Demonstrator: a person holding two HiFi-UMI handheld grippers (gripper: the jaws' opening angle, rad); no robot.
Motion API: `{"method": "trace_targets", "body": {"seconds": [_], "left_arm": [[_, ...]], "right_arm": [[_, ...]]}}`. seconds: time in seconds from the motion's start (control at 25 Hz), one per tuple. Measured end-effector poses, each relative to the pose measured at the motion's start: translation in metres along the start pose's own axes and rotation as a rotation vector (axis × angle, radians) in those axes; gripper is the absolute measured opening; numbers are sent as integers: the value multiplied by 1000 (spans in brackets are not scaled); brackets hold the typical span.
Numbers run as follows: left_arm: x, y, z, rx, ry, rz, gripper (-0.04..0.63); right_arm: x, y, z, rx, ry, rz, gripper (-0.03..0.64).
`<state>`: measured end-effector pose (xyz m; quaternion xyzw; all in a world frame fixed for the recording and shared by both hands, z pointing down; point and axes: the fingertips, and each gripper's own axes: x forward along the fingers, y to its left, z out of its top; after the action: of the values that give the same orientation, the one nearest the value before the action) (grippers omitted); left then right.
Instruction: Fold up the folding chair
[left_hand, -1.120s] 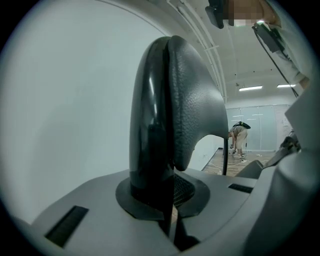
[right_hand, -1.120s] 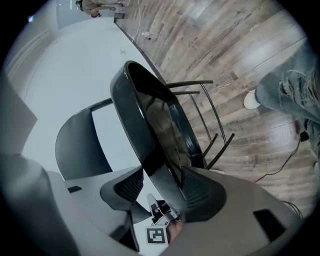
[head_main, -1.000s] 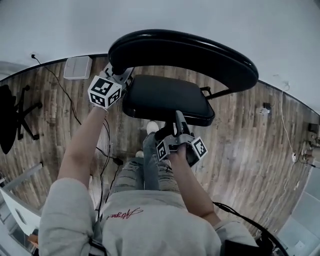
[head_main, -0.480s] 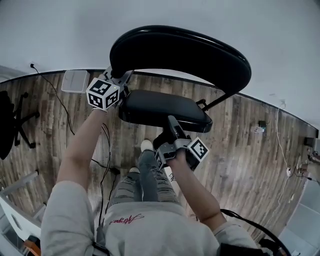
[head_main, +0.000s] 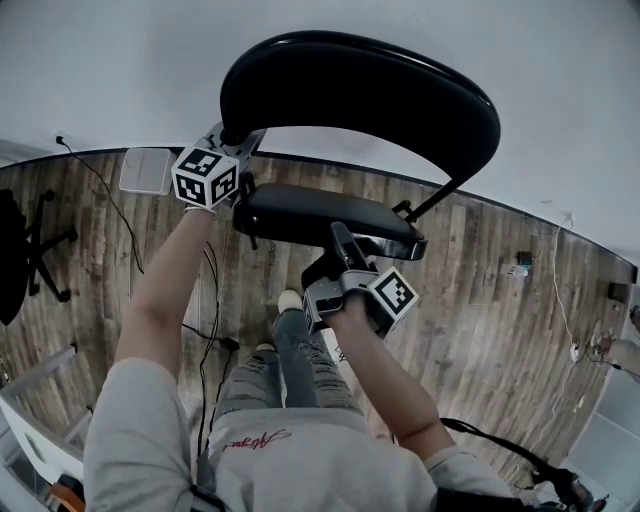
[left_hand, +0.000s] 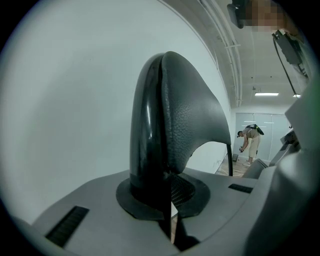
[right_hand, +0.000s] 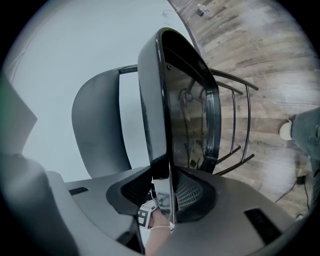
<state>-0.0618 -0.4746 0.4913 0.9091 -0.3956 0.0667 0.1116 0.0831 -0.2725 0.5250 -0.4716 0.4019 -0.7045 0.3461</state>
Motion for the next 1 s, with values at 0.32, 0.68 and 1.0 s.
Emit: {"method": "trace_targets", "body": {"seconds": [0.32, 0.68, 1.0], "left_arm": [[38, 35, -1, -41, 48, 23, 26], [52, 56, -5, -86, 78, 75, 20], [43, 64, -3, -74, 75, 100, 18]], "right_arm": [[46, 25, 13, -53, -10, 8, 119], [75, 44, 26, -97, 3, 43, 98], [77, 45, 10, -124, 11, 30, 98]]}}
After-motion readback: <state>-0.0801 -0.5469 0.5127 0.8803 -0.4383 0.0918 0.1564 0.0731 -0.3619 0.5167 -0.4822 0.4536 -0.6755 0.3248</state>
